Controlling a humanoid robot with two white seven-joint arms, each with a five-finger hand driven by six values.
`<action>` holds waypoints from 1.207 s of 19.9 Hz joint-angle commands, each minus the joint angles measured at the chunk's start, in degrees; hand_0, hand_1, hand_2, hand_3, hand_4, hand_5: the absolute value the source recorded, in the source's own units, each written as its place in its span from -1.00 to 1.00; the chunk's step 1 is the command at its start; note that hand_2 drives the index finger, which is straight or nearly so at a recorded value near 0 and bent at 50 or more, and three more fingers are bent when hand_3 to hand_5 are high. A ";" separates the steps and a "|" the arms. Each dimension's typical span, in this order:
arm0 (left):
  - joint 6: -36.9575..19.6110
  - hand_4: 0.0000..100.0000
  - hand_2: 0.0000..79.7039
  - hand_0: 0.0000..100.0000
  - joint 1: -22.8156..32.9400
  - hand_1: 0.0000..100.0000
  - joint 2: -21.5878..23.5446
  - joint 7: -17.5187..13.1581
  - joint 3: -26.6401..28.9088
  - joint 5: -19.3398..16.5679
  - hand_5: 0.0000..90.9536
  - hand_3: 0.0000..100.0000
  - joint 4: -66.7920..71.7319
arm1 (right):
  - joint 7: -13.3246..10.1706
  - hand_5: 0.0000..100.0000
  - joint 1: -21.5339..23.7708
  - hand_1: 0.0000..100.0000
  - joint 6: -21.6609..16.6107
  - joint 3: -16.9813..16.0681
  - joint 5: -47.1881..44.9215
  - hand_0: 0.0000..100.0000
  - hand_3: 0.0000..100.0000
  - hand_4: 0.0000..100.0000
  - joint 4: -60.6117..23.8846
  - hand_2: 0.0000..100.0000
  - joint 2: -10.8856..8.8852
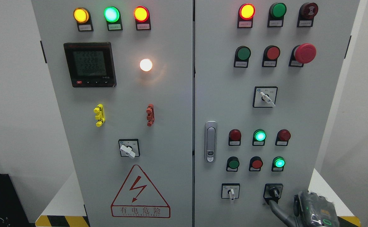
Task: Flip black knob to close circuit
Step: 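Twist the black rotary knob with the right hand fingers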
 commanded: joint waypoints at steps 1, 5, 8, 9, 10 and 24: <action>0.04 -1.00 -1.00 -0.76 -0.02 0.11 0.00 0.04 0.00 0.02 -1.00 -1.00 0.05 | -0.13 0.80 -0.15 -0.81 0.24 0.13 -0.06 -1.00 1.00 0.76 0.76 0.84 -0.02; 0.04 -1.00 -1.00 -0.76 -0.02 0.11 0.00 0.04 0.00 0.02 -1.00 -1.00 0.05 | -0.04 0.80 -0.23 -0.80 0.15 -1.10 -0.15 -1.00 1.00 0.76 0.67 0.84 -0.02; 0.04 -1.00 -1.00 -0.76 -0.02 0.11 0.00 0.04 0.00 0.02 -1.00 -1.00 -0.04 | -0.04 0.80 -0.23 -0.78 0.15 -1.97 -1.29 -1.00 1.00 0.76 0.41 0.84 -0.20; 0.04 -1.00 -1.00 -0.76 0.07 0.11 0.00 0.04 0.00 0.02 -1.00 -1.00 -0.04 | -0.04 0.80 -0.23 -0.77 0.15 -2.24 -1.55 -1.00 1.00 0.76 0.41 0.84 -0.37; 0.04 -1.00 -1.00 -0.76 0.07 0.11 0.00 0.04 0.00 0.02 -1.00 -1.00 0.04 | -0.04 0.81 -0.23 -0.77 0.24 -2.33 -1.64 -1.00 1.00 0.76 0.41 0.84 -0.46; 0.04 -1.00 -1.00 -0.76 0.07 0.11 0.00 0.04 0.00 0.02 -1.00 -1.00 0.04 | -0.48 0.82 0.12 -0.76 0.15 -3.03 -3.14 -1.00 1.00 0.77 0.23 0.84 -0.46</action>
